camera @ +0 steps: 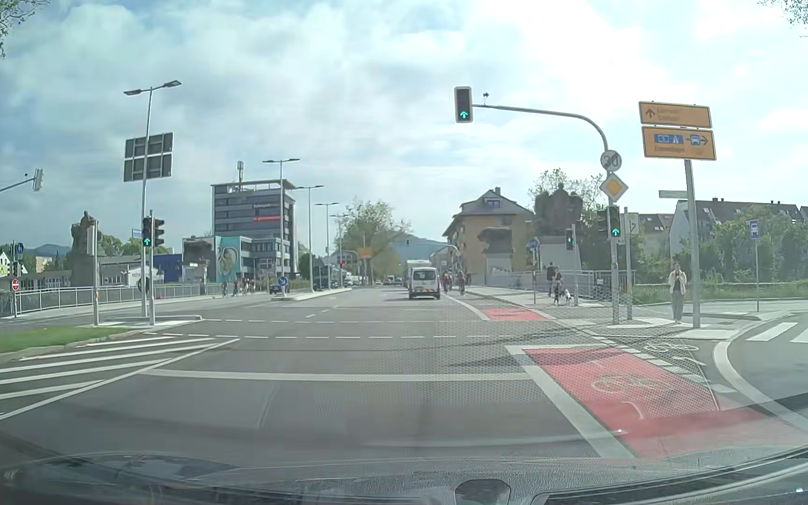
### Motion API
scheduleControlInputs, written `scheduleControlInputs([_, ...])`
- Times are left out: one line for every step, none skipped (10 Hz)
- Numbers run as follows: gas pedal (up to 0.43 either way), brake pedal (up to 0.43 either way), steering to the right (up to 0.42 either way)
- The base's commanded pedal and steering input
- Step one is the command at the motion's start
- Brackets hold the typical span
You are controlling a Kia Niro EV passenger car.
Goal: Follow the waypoints while adhering to traffic rules and regulations
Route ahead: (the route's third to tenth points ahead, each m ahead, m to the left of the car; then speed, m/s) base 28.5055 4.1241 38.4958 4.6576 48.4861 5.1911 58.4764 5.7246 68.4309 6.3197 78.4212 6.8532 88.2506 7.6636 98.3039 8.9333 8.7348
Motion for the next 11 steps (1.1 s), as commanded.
scheduleControlInputs([0.000, 0.061, -0.009])
scheduleControlInputs([0.000, 0.067, -0.009])
scheduleControlInputs([0.000, 0.067, -0.009])
scheduleControlInputs([0.000, 0.067, -0.009])
scheduleControlInputs([0.000, 0.067, -0.009])
scheduleControlInputs([0.000, 0.067, -0.009])
scheduleControlInputs([0.000, 0.067, -0.009])
scheduleControlInputs([0.000, 0.067, -0.009])
scheduleControlInputs([0.000, 0.067, -0.009])
scheduleControlInputs([0.000, 0.067, -0.009])
scheduleControlInputs([0.000, 0.067, -0.009])
